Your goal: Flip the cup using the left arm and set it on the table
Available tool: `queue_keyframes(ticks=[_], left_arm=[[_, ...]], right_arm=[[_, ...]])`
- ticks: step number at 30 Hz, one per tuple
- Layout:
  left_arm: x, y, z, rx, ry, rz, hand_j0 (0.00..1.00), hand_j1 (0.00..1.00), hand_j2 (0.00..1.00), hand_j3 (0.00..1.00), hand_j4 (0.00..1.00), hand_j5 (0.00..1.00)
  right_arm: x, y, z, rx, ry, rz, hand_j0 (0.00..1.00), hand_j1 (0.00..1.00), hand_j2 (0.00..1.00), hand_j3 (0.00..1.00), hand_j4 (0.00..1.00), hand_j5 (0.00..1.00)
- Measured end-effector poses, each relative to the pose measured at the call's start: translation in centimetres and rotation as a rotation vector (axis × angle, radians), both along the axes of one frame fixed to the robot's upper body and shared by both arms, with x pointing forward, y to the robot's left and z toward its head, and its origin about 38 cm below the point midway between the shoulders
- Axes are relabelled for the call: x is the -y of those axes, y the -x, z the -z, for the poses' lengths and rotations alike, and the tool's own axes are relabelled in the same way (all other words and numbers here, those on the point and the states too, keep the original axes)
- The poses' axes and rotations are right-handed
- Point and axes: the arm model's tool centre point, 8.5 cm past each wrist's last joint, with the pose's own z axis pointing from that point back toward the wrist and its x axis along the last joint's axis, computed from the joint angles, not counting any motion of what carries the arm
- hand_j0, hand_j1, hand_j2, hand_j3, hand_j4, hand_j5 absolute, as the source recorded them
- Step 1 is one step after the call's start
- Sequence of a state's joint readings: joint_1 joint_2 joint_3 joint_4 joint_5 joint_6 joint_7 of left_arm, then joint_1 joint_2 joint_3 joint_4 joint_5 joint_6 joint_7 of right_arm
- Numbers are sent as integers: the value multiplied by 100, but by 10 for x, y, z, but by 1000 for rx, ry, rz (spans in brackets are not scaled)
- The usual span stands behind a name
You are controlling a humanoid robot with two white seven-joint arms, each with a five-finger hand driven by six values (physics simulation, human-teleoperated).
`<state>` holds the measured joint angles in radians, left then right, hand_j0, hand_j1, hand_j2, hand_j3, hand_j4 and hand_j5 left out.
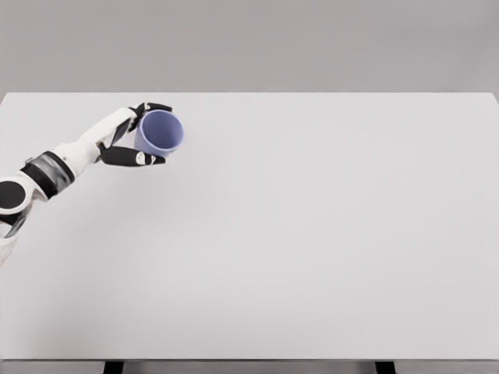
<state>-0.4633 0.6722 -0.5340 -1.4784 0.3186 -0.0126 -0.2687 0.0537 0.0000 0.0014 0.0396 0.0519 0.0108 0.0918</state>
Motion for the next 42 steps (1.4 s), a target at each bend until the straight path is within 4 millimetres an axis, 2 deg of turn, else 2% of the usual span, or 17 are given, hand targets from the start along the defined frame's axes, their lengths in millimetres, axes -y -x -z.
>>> queue_keyframes(ticks=[21,23,24,25,27,28,42], left_arm=[[0,6,12,-40,117,-33,84,84,84,84,84,84],[0,5,12,-40,118,-35,85,85,85,85,85,85],[-1,6,13,-43,119,-36,91,91,91,91,91,91],[-1,6,13,-43,119,-37,93,93,93,93,93,93],[-1,6,15,-46,119,-39,94,94,94,94,94,94],[-2,6,16,-50,119,-40,100,100,100,100,100,100],[-3,7,16,-42,104,-37,100,100,100,100,100,100]], right_arm=[[0,0,0,0,0,0,100,100,100,100,100,100],[0,0,0,0,0,0,100,100,100,100,100,100],[0,0,0,0,0,0,100,100,100,100,100,100],[0,0,0,0,0,0,100,100,100,100,100,100],[0,0,0,0,0,0,100,100,100,100,100,100],[0,0,0,0,0,0,100,100,100,100,100,100],[0,0,0,0,0,0,100,100,100,100,100,100]])
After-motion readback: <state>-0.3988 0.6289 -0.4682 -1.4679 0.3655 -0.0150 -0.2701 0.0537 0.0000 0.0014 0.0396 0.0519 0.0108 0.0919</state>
